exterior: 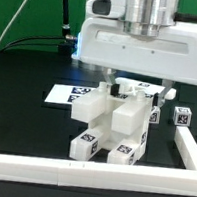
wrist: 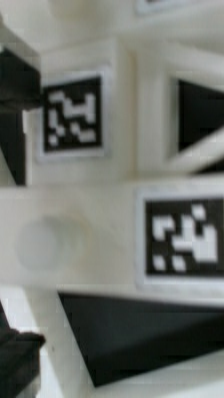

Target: Assemble chair

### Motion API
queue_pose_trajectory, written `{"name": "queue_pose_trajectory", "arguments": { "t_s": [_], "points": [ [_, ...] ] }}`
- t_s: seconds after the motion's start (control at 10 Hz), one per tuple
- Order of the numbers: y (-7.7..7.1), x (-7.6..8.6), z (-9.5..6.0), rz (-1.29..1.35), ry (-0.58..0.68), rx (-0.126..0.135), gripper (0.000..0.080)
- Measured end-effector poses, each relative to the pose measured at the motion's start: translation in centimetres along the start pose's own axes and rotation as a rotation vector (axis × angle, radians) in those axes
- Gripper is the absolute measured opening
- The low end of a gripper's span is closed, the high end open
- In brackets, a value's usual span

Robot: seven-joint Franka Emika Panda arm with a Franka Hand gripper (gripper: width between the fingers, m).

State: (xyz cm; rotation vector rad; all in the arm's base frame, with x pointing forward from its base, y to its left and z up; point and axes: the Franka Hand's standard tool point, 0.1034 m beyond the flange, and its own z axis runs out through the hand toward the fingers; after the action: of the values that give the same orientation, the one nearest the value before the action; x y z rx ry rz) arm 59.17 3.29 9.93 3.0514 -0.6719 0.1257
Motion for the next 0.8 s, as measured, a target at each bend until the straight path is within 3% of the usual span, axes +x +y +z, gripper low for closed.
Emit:
{"name": "queue_pose_trajectory", "arguments": {
  "t_s": [0.8],
  "points": [
    [-0.33,-0.32,-0.42,0.014,-0.025,-0.005,0.0649]
  ]
}}
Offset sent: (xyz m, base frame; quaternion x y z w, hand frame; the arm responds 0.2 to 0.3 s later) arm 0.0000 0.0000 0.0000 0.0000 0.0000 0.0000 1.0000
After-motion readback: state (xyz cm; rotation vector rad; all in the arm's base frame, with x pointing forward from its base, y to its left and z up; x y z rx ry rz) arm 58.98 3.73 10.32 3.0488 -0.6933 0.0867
